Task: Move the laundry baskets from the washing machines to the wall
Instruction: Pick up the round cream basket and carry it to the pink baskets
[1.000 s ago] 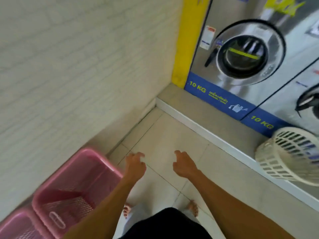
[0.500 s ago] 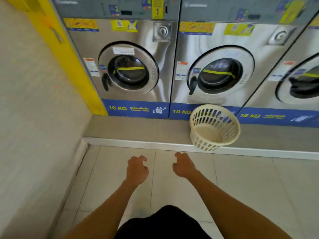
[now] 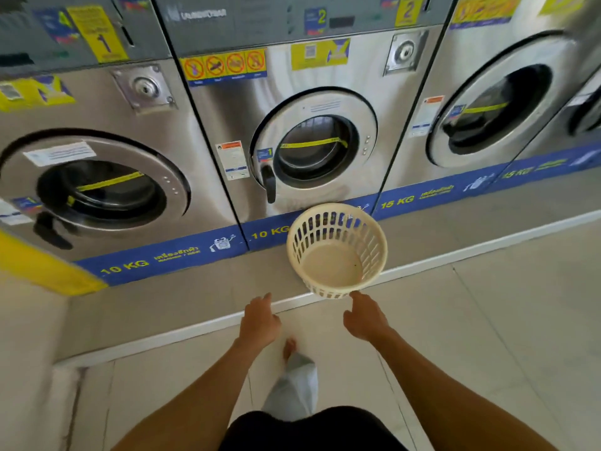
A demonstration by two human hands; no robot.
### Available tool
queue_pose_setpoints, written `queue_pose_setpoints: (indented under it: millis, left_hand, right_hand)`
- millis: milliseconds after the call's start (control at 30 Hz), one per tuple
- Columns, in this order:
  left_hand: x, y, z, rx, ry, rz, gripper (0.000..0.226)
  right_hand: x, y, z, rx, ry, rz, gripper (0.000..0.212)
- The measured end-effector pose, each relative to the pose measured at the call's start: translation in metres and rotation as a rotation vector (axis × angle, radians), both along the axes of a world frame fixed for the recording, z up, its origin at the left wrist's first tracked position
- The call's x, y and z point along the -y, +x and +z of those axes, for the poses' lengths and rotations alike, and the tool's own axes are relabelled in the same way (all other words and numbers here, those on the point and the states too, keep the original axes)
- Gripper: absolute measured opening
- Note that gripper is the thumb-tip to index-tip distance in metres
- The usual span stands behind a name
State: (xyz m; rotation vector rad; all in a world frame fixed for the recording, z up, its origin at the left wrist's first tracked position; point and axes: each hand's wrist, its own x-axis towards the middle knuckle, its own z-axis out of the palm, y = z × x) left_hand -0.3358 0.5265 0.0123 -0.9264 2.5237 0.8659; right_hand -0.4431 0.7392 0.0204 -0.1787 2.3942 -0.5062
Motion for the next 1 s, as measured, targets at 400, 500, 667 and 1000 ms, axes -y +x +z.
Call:
queue_pose_setpoints:
  millis: [400, 500, 667, 1000]
  left_hand:
    - [0.009, -0.151, -0.024, 0.135, -0.014, -0.131, 0.059]
    - [0.002, -0.179, -0.034, 0.165, -0.011, -0.113, 0.055]
    - [-0.013, -0.217, -0.059, 0.189, -0.024, 0.019, 0.047]
    - [-0.027, -0.27, -0.191, 0.206, 0.08, 0.277, 0.058]
  right_hand:
    - [-0.023, -0.15, -0.012, -0.019, 0.096, -0.068, 0.053]
    - [-0.026, -0.182, -0.023, -0.031, 0.134, -0.031, 0.056]
    - [-0.039, -0.238, -0.065, -0.002, 0.169, 0.102, 0.058]
    - [-0.042, -0.33, -0.204, 0.117, 0.248, 0.157, 0.072]
